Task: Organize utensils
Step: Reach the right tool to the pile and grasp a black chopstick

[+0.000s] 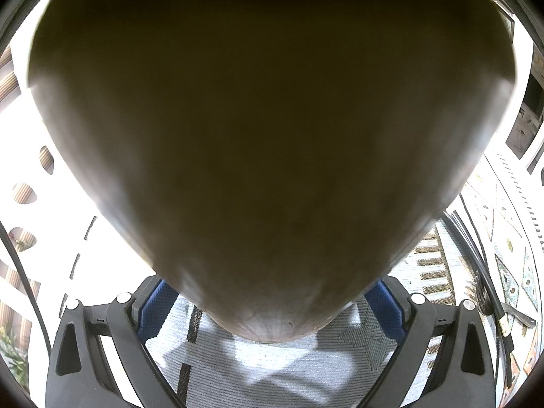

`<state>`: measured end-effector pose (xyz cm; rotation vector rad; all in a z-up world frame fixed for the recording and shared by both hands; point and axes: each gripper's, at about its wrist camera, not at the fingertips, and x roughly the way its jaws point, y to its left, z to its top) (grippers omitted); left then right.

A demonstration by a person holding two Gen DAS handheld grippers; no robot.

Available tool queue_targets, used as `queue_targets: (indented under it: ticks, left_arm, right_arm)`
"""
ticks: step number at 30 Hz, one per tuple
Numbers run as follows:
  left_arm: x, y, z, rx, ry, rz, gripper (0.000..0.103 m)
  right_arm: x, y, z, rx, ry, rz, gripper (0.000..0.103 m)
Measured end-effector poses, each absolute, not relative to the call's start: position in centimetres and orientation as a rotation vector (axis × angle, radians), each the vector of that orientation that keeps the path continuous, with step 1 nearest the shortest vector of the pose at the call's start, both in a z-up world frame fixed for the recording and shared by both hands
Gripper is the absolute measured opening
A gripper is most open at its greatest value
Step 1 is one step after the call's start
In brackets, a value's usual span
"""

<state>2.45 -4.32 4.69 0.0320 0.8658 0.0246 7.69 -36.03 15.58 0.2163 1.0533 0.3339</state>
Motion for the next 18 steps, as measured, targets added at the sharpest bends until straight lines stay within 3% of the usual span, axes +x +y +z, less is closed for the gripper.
queue_targets:
  ticks: [2, 6, 10, 18]
  left_arm:
    - [2.5, -4.3, 4.7, 0.032, 0.866, 0.025, 0.098]
    - [2.5, -4.2, 4.7, 0.032, 0.866, 0.024, 0.099]
    - [2.5, -4.2, 4.7, 0.032, 0.866, 0.024, 0.099]
    - [2.4, -4.3, 4.7, 0.032, 0.866, 0.024, 0.099]
  right_arm:
    - [8.5, -35.3, 12.9, 0.188, 1.149, 0.311, 0.047]
    - [9.6, -33.7, 9.0, 0.07, 1.244, 0.282, 0.046]
    - [10.5, -31.8, 5.8, 0.037, 1.319, 0.327, 0.03]
    - [11.8, -30.1, 3.2, 0.029, 1.365, 0.338, 0.029]
